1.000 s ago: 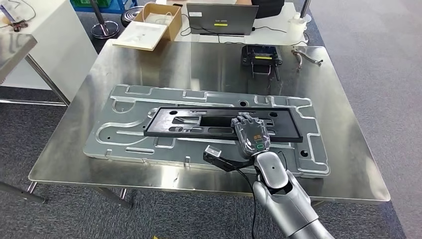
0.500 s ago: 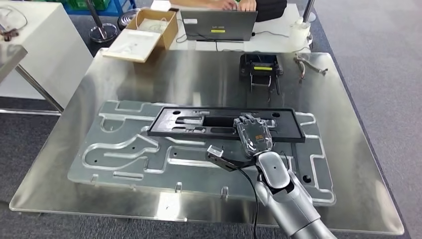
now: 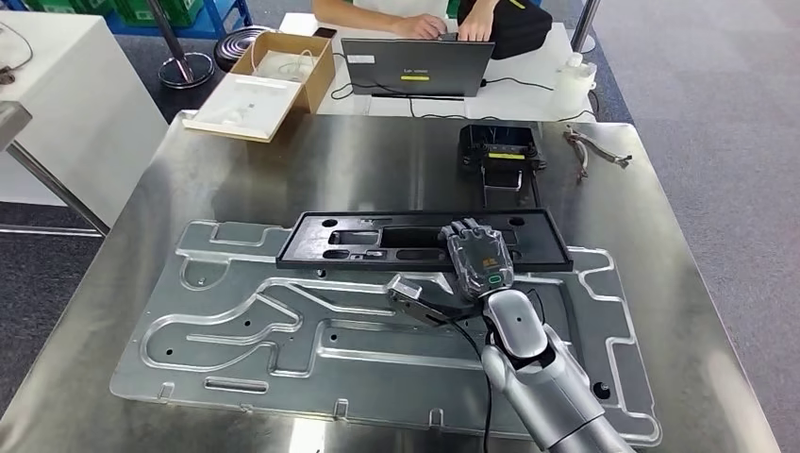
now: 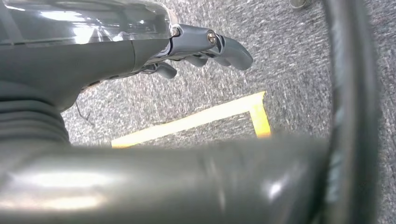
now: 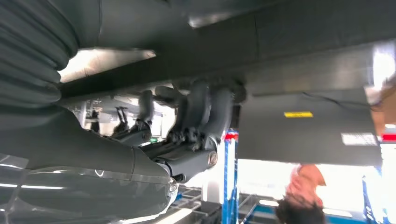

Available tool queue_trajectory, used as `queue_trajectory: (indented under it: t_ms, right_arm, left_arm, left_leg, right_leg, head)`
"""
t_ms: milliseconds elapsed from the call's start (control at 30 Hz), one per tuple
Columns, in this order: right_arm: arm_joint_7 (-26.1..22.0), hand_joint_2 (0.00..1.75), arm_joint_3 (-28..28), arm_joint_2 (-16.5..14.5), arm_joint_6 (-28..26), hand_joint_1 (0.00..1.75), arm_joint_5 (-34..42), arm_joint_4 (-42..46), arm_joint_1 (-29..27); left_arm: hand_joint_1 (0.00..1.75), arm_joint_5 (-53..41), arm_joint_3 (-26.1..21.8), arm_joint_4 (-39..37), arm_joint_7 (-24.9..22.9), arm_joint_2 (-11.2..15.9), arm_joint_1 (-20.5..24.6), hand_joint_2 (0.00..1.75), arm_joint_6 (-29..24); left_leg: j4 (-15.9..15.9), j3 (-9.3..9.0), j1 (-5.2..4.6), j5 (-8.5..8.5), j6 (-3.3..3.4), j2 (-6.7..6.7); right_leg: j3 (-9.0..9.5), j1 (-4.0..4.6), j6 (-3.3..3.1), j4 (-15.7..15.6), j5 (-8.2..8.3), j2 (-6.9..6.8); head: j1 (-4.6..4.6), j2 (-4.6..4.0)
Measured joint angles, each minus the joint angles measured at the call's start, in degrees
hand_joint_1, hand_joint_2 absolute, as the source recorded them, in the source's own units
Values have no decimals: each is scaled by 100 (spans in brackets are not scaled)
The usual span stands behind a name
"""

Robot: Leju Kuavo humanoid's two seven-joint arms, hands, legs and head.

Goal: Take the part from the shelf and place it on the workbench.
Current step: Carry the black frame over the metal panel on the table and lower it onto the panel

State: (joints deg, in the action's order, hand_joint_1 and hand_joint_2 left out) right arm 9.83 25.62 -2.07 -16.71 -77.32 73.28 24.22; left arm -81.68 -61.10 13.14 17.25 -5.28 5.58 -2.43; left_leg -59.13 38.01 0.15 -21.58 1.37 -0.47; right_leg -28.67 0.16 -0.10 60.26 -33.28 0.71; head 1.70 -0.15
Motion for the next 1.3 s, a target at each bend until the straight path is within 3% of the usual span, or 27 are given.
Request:
queue_trajectory:
  t_ms: [33,100,133,167,200,267,333,433,500,600,667,700,733,800,867,967,1000,1067,1133,1167,1200,1233,1300]
  right_arm:
    - [1,0,0,-1,-7,0,8,3,13]
    - [1,0,-1,1,-17,0,25,-5,10]
    - [1,0,-2,2,-19,0,30,-12,-6]
    - [1,0,-2,4,-19,0,33,-18,-22]
    - [1,0,-2,5,-19,0,34,-22,-32]
    - [1,0,-2,6,-19,0,34,-25,-35]
    - [1,0,-2,5,-18,0,35,-24,-30]
    - [-1,0,-1,4,-16,0,45,-13,-33]
    - [-4,0,-2,3,-15,0,54,-2,-31]
    - [-8,0,-2,2,-9,0,54,3,-41]
    - [-8,0,-2,2,-4,0,54,2,-60]
    - [-8,0,-2,2,-2,0,55,1,-67]
    - [-8,0,-2,2,0,0,55,2,-69]
    - [-8,0,-2,2,2,0,56,3,-68]
    - [-8,0,-2,2,8,0,56,3,-67]
    - [-8,0,0,2,20,0,56,3,-67]
    - [-8,0,0,2,21,0,57,3,-62]
    - [-9,0,0,2,24,0,58,1,-57]
    - [-10,0,0,3,27,0,58,-10,-69]
    - [-10,0,0,3,28,0,58,-17,-78]
    - [-9,0,0,4,29,0,58,-25,-85]
    - [-9,0,0,5,29,0,58,-29,-87]
    - [-8,0,0,6,27,0,58,-32,-77]
  left_arm:
    - [0,1,4,0,7,-1,14,0,4]
    - [0,14,5,0,28,-1,37,0,16]
    - [0,26,5,0,40,-1,41,0,21]
    - [0,39,4,0,51,-1,42,0,25]
    - [0,52,4,0,58,-1,38,0,29]
    - [0,69,2,0,65,-1,29,0,35]
    - [0,76,1,0,70,-1,33,0,39]
    - [0,87,1,0,75,-1,33,0,42]
    - [0,92,1,0,76,-4,29,0,43]
    - [0,96,1,0,76,-6,25,0,44]
    - [0,98,1,0,76,-4,10,0,44]
    - [0,99,1,0,76,-4,3,0,44]
    - [0,99,1,0,76,-4,-2,0,44]
    - [0,105,1,0,76,-2,0,0,45]
    - [0,127,-1,0,77,-1,6,0,61]
    - [0,201,-15,0,81,-2,-4,0,158]
    - [0,224,-19,0,86,-3,-5,0,194]
    - [0,249,-23,0,95,-5,0,0,233]
    - [0,258,-26,0,98,-5,1,0,241]
    - [0,260,-27,0,97,-5,-1,0,242]
    - [0,262,-29,0,97,-5,-4,0,242]
    - [0,264,-31,0,97,-5,-7,0,243]
    - [0,265,-32,0,97,-7,-8,0,246]
  left_leg:
    - [38,-34,16,-9,24,6]
    - [54,-63,16,-46,62,10]
    - [53,-72,16,-65,68,8]
    - [52,-86,16,-85,67,5]
    - [49,-109,17,-106,59,1]
    - [42,-170,18,-153,29,-5]
    - [22,-195,0,-191,-24,-15]
    - [35,-203,-9,-200,-122,-23]
    - [-91,-167,7,-312,-185,-11]
    - [-1030,224,38,-841,-255,8]
    - [-1562,453,50,-1018,-285,9]
    - [-1542,433,54,-953,-291,10]
    - [-1308,307,58,-798,-288,12]
    - [-503,-118,53,-464,-256,14]
    - [-19,-368,29,-343,-197,9]
    - [41,-379,24,-307,-95,7]
    - [68,-379,35,-280,-57,12]
    - [109,-358,52,-229,10,24]
    - [104,-302,41,-197,46,28]
    - [94,-270,36,-183,51,28]
    - [83,-238,32,-166,50,28]
    - [72,-209,30,-149,43,26]
    - [53,-166,24,-112,14,19]
  right_leg:
    - [-128,-8,34,244,-121,-10]
    - [-583,-38,93,968,-374,-20]
    - [-813,-57,116,1266,-419,-23]
    - [-964,-74,134,1390,-356,-28]
    - [-1008,-90,145,1301,-177,-35]
    - [-824,-110,140,635,342,-48]
    - [-613,-96,93,42,624,-50]
    - [-564,-72,-17,-104,650,-39]
    - [-532,-87,-100,-156,682,-45]
    - [-511,-92,-170,-181,697,-69]
    - [-515,-85,-176,-170,690,-76]
    - [-513,-85,-174,-165,685,-75]
    - [-506,-85,-167,-159,679,-73]
    - [-485,-74,-133,-147,654,-69]
    - [-479,-57,-80,-139,644,-68]
    - [-479,-57,6,-135,653,-67]
    - [-502,-59,32,-74,585,-67]
    - [-680,-69,78,360,253,-66]
    - [-976,-78,112,1070,-129,-66]
    - [-1063,-84,120,1308,-210,-67]
    - [-1060,-88,121,1360,-188,-67]
    - [-943,-89,113,1190,-71,-68]
    - [-500,-80,67,440,233,-67]
  head:
    - [1,0]
    - [0,0]
    - [0,0]
    - [0,0]
    - [0,0]
    - [-1,0]
    - [0,0]
    - [1,0]
    - [1,0]
    - [2,0]
    - [2,0]
    - [2,0]
    - [2,0]
    - [2,0]
    - [1,0]
    - [1,0]
    - [0,0]
    - [0,0]
    - [0,0]
    - [0,0]
    - [0,0]
    - [0,0]
    - [0,0]
